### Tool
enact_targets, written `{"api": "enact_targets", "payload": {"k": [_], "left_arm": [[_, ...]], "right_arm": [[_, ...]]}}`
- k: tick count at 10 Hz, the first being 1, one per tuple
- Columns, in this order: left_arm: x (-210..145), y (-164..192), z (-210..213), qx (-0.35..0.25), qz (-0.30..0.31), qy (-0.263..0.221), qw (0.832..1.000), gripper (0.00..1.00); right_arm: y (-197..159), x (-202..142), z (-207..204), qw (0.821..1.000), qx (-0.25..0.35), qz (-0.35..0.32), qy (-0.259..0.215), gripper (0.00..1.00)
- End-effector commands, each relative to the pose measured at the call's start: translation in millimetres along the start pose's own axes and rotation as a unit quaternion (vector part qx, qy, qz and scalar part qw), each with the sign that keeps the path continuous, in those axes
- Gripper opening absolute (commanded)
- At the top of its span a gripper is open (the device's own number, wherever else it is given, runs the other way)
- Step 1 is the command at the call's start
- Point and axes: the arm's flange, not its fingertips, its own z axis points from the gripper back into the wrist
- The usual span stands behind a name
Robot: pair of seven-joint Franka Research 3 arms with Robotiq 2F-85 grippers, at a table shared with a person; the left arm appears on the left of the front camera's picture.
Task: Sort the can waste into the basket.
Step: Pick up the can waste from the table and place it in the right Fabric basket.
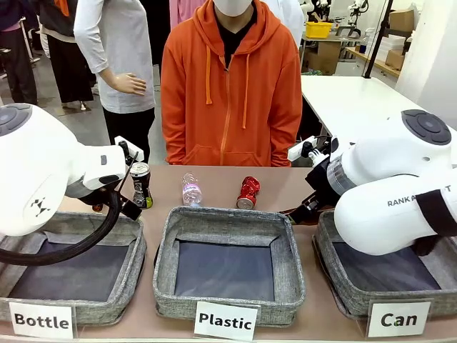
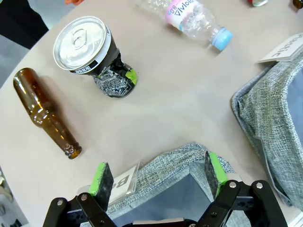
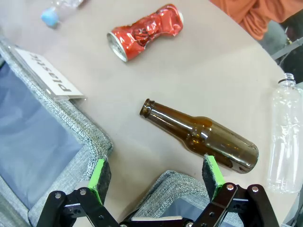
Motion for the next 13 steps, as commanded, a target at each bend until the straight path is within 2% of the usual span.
{"api": "enact_targets", "payload": {"k": [1,9,11,13], "left_arm": [[0,0,0,0.000,0.000,0.000,1.000,1.00],[0,0,0,0.000,0.000,0.000,1.000,1.00],[4,6,47,-0.116,-0.050,-0.039,0.991,1.00],[6,14,105,-0.179,-0.085,-0.081,0.977,1.00]], "right_arm": [[0,0,0,1.000,0.000,0.000,0.000,1.00],[-2,4,8,1.000,-0.002,0.001,0.000,1.00],[-13,16,49,0.998,0.057,-0.004,-0.038,1.00],[-27,20,100,0.994,0.097,-0.030,-0.041,1.00]]}}
